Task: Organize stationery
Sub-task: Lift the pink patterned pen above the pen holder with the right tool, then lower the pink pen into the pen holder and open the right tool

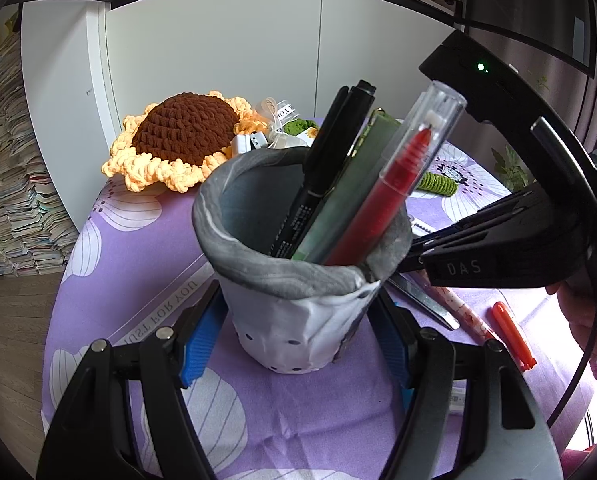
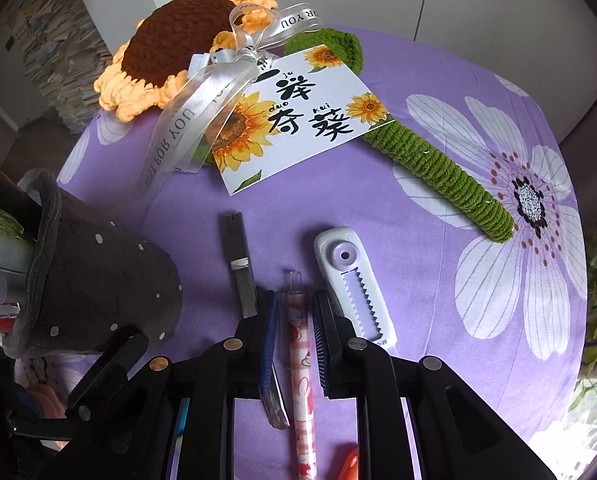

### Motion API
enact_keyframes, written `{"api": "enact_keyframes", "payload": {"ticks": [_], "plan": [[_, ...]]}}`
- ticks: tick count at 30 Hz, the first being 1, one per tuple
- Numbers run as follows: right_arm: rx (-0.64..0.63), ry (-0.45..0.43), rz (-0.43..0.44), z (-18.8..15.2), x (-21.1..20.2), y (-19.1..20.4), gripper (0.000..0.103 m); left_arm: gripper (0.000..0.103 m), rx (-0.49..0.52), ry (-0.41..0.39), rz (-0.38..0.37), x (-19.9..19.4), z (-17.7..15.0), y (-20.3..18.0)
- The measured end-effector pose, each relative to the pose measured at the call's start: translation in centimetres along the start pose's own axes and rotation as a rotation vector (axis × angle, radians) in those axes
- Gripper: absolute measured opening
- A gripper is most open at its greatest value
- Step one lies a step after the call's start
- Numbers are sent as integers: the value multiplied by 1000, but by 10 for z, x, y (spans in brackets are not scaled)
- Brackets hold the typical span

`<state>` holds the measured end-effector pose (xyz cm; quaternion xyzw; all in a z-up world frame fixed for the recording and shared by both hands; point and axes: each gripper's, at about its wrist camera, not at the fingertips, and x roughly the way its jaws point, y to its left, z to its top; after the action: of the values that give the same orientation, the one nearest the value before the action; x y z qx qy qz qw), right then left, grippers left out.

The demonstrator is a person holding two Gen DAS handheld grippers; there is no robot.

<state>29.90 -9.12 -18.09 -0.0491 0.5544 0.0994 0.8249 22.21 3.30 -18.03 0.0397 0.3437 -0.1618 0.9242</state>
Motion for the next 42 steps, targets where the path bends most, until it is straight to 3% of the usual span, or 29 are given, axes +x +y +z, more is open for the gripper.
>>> {"api": "enact_keyframes", "payload": {"ticks": [4, 11, 17, 22, 32, 37, 42], "plan": [[63, -18, 48, -1, -9, -8, 14, 70, -1, 1, -1, 0, 0, 0], [113, -221, 85, -13, -86, -26, 14, 70, -1, 0, -1, 0, 0, 0], [78, -439, 117, -24, -161, -16, 11, 70, -1, 0, -1, 0, -1, 0], [34, -601, 114, -11, -206, 0, 11, 70, -1, 0, -2, 0, -1, 0], [-75, -661, 198, 7, -229, 41, 11, 70, 0, 0, -2, 0, -1, 0], [-100, -618, 224, 11, -208, 52, 11, 70, 0, 0, -2, 0, -1, 0], [-111, -521, 202, 7, -172, 57, 11, 70, 1, 0, -2, 0, -1, 0]]}}
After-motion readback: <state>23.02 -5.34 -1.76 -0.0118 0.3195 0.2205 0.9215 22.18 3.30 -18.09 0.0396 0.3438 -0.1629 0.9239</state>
